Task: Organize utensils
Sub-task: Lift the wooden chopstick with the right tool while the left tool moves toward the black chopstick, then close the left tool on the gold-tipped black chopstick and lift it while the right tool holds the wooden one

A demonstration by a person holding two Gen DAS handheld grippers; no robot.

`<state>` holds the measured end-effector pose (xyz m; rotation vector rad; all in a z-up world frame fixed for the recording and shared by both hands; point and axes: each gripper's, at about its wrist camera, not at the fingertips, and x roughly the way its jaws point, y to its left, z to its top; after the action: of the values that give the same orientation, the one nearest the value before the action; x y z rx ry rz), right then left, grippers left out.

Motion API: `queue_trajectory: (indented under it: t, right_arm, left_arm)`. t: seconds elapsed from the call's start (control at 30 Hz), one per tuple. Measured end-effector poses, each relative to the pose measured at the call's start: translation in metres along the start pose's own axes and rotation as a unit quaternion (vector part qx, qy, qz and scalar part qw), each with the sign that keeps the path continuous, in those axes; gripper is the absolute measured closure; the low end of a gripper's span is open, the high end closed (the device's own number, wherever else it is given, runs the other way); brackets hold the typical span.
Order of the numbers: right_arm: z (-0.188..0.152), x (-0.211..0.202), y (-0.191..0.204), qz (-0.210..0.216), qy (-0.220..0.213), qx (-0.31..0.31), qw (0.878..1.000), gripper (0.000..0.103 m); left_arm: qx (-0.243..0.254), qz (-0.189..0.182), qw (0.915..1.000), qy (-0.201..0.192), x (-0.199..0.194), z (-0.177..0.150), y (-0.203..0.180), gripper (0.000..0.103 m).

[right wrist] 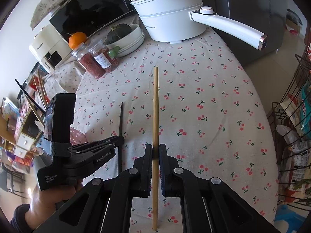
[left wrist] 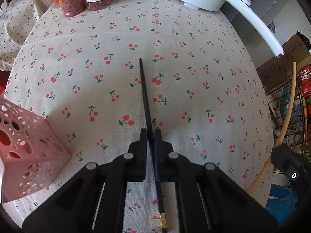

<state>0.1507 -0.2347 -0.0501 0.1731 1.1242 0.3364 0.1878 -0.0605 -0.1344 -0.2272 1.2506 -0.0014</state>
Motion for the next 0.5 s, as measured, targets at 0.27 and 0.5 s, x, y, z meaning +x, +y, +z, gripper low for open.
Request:
queue_trajectory:
  t: [0.27,0.5]
  right_arm:
    - [-0.001,-0.026,0.009,0.013,-0.048,-0.014,0.999,0.096]
    - [-0.005,-0.059,0.032,0.023,-0.099,-0.038,0.994,0.096]
  left_arm:
    - [0.037,-0.037,0.9953,-0.081,-0.063,-0.012,-0.004,0.097]
    - [0.074,-0.057,0.9812,-0.169,-0.13,-0.031,0.0,0.097]
